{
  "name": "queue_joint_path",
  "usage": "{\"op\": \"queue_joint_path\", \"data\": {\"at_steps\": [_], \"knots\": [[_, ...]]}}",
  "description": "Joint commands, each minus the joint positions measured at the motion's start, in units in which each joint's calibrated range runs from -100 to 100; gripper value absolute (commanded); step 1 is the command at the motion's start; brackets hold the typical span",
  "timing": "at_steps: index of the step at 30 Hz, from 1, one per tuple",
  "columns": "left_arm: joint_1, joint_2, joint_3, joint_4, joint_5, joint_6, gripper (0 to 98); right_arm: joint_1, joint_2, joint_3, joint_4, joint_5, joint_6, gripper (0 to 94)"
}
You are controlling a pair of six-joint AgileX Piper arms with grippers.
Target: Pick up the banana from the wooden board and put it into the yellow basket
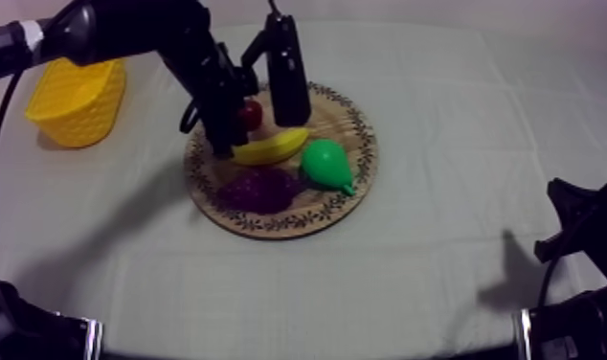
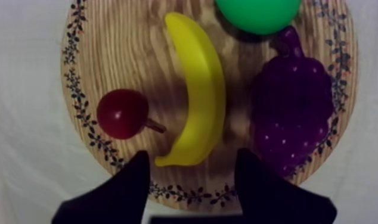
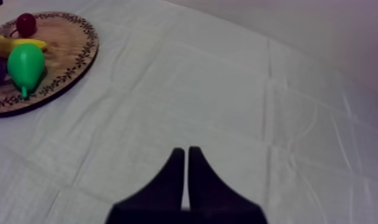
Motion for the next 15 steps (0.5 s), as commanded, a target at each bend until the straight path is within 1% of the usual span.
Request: {"op": "queue_joint_path", "data": {"at_steps": [1,8,15], "knots": [[0.08,0.96,-0.73,-0.13,0.36,0.54,58.9,0.00,-0.01,0.04,0.00,-0.01,0.00,0.4],[0.41,7.01,-5.97,-0.34,3.46,1.44,59.3,-0.02,-0.01,0.04,0.00,-0.01,0.00,0.4],[0.82,12.83,-11.34,-0.24,6.57,1.51,59.6,-0.07,-0.01,0.04,0.00,-0.01,0.00,0.4]]}}
